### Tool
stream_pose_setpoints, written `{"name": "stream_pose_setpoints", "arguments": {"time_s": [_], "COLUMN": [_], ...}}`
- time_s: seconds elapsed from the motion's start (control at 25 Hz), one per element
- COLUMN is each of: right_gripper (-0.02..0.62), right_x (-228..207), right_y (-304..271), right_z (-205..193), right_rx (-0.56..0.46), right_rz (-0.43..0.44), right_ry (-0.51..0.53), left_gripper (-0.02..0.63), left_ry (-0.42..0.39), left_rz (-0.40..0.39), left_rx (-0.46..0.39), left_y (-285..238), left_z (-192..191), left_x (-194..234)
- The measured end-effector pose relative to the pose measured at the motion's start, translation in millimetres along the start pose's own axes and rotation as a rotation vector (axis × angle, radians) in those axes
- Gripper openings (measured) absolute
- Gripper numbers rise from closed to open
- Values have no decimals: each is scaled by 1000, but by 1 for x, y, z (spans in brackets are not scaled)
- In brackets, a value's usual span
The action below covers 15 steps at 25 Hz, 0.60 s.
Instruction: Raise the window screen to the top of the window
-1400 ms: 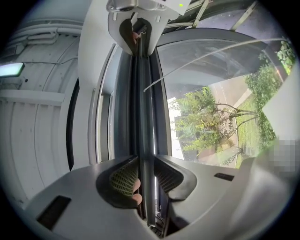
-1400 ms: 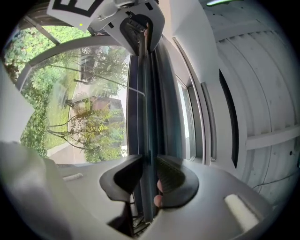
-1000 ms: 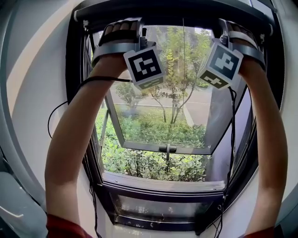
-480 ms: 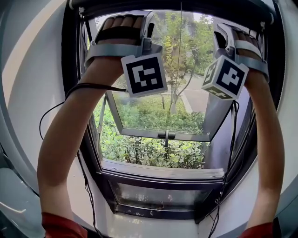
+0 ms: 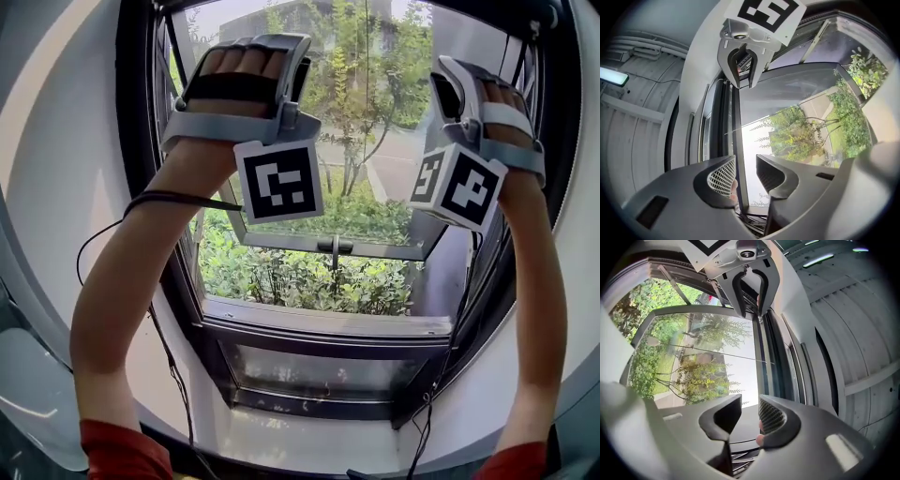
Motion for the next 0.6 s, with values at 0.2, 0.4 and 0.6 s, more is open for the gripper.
{"name": "stream_pose_setpoints", "arguments": {"time_s": [0.2,0.4,0.6], "right_gripper": [118,118,118], "right_x": [20,47,72], "right_y": [20,38,58], "right_z": [11,20,35], "right_rx": [-30,-51,-98], "right_rz": [23,60,87], "right_ry": [5,11,19], "left_gripper": [120,120,120], "left_ry": [25,31,26], "left_rz": [-68,-92,-132], "left_rx": [-4,-28,-10], "left_y": [26,52,67], "left_z": [0,2,-2], "left_x": [-24,-41,-63]}}
Point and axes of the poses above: the fingertips, and each gripper's own axes: y backward along the fingers, x to its left, z out of its top, the point moved 1 cm from there along y, backward along the fingers, and after that the axes turned 15 degrees about y, right-handed, at the moved point
